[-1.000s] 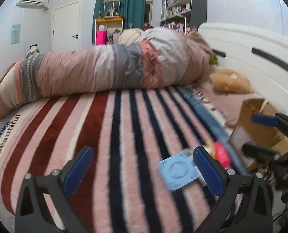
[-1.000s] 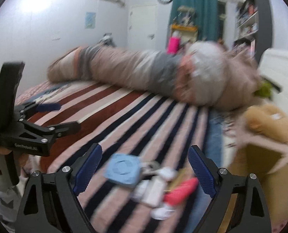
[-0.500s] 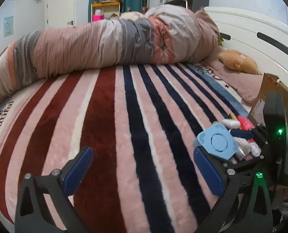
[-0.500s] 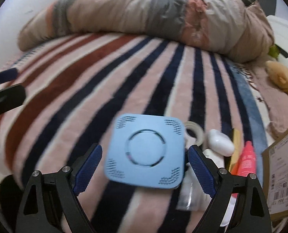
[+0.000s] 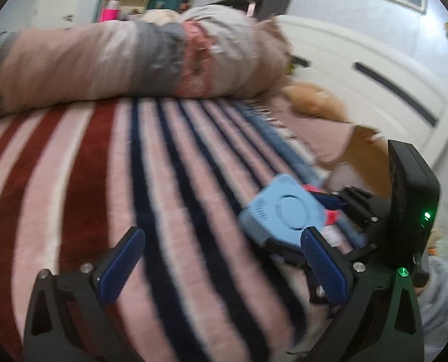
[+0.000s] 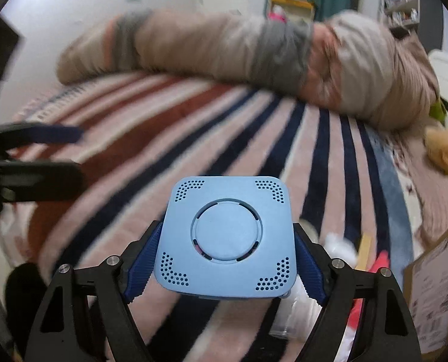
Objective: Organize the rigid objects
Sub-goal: 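Lower the blue device into the cardboard box with both grippers and release, then grasp the small white bottle with the right gripper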
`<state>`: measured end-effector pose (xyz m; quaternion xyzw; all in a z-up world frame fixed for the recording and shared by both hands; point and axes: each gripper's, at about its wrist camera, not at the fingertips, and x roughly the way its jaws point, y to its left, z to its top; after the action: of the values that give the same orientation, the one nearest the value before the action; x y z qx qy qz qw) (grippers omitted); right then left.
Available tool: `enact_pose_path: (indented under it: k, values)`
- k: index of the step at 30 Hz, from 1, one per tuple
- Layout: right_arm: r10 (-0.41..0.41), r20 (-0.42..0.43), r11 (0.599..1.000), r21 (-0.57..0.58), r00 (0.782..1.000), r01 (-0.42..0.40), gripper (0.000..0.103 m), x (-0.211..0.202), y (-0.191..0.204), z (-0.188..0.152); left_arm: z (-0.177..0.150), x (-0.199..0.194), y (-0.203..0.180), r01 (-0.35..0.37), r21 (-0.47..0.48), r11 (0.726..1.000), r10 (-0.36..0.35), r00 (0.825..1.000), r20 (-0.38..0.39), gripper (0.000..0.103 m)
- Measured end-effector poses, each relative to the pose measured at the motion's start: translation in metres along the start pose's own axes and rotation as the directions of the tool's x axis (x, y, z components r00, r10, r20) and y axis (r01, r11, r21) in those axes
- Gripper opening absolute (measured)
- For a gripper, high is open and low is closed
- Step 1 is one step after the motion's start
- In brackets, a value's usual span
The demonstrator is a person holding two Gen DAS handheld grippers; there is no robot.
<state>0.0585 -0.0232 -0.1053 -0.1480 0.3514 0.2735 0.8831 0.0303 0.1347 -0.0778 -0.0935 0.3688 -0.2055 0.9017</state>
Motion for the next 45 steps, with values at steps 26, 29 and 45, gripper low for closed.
enact_pose_path:
  k: [26,29,45]
  values:
    - [-0.071,0.091,0.959,0.279,0.993,0.043,0.077,-0.18,-0.264,-0.056,0.131,0.159,-0.338,0.4,0.299,0.866,-0.281,0.886,-0.369,0.043]
    - [-0.047,0.029,0.953,0.301,0.998,0.036,0.077,-0.171,-0.281,-0.061,0.126,0.174,-0.345,0.4,0.305,0.864,-0.26,0.874,-0.411,0.043]
    - [-0.073,0.104,0.968,0.247,0.992,0.046,0.096,-0.205,-0.237,-0.049,0.14,0.083,-0.274,0.158,0.34,0.927,-0.109,0.981,-0.16,0.07]
